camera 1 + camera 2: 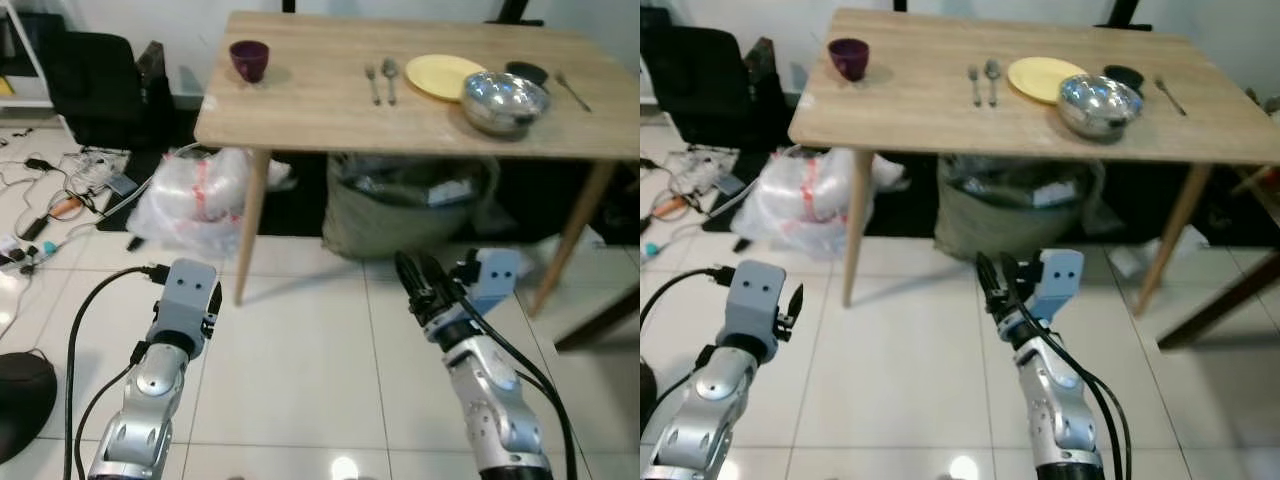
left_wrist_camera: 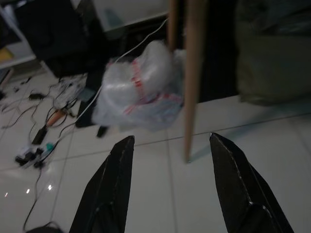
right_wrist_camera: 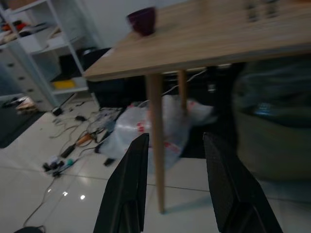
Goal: Setting the table
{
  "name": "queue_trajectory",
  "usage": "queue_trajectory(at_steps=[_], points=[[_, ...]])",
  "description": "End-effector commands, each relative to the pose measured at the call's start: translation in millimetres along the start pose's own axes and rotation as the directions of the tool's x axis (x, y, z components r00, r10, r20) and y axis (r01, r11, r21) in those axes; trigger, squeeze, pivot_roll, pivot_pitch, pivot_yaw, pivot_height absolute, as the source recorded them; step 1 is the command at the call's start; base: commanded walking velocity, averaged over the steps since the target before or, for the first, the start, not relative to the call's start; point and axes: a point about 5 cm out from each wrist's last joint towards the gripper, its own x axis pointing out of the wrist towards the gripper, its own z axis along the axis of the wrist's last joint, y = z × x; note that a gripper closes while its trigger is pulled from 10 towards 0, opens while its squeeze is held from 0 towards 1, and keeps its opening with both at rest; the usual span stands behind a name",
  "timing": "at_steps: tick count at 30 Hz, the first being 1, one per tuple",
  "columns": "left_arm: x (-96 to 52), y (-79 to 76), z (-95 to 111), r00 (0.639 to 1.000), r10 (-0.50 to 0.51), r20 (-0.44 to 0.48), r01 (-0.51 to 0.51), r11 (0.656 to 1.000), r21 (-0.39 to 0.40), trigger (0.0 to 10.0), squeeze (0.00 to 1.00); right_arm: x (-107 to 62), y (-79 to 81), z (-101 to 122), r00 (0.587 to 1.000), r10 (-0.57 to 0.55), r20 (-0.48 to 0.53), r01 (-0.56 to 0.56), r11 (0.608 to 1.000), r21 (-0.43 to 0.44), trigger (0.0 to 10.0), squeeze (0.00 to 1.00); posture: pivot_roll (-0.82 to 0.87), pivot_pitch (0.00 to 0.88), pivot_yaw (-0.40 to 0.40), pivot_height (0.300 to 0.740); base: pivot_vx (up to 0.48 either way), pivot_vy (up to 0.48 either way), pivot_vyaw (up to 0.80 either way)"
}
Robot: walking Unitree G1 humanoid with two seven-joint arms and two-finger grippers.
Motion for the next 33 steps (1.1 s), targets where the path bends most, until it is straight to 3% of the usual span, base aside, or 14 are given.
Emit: queue_trajectory(at_steps=[1,6,17,29,33], points=[[-1.4,2.2,-3.0,1.0,0.004,-0.001,-0.004,1.0,0.029,10.0,0.0,0.4,3.8,-1.4,1.0,0.004,-0.001,-0.004,1.0,0.012,10.0,0.0,-0.08,0.036,0.015,0.74,0.469,0.0,0.0],[-0.8,4.1,5.1,0.999,0.0,0.046,-0.002,0.999,0.038,10.0,0.0,2.3,5.2,3.3,1.0,0.004,0.017,-0.005,1.0,0.009,10.0,0.0,-0.08,0.036,0.015,0.74,0.471,0.0,0.0],[0.5,18.3,41.2,0.98,-0.03,0.195,0.023,0.999,0.037,10.0,0.0,18.0,23.7,43.5,0.985,0.077,0.153,-0.08,0.997,0.011,10.0,0.0,-0.07,0.035,0.015,0.74,0.479,0.0,0.0],[3.1,12.2,56.7,0.962,-0.103,0.254,0.091,0.994,0.058,10.0,0.0,17.7,25.1,45.3,0.986,0.074,0.148,-0.076,0.997,0.009,10.0,0.0,-0.08,0.033,0.017,0.74,0.475,0.0,0.0],[3.3,11.8,59.7,0.959,-0.108,0.261,0.096,0.994,0.061,10.0,0.0,17.8,35.2,36.8,0.984,0.153,0.092,-0.155,0.988,0.015,10.0,0.0,-0.08,0.029,0.02,0.74,0.471,0.0,0.0]])
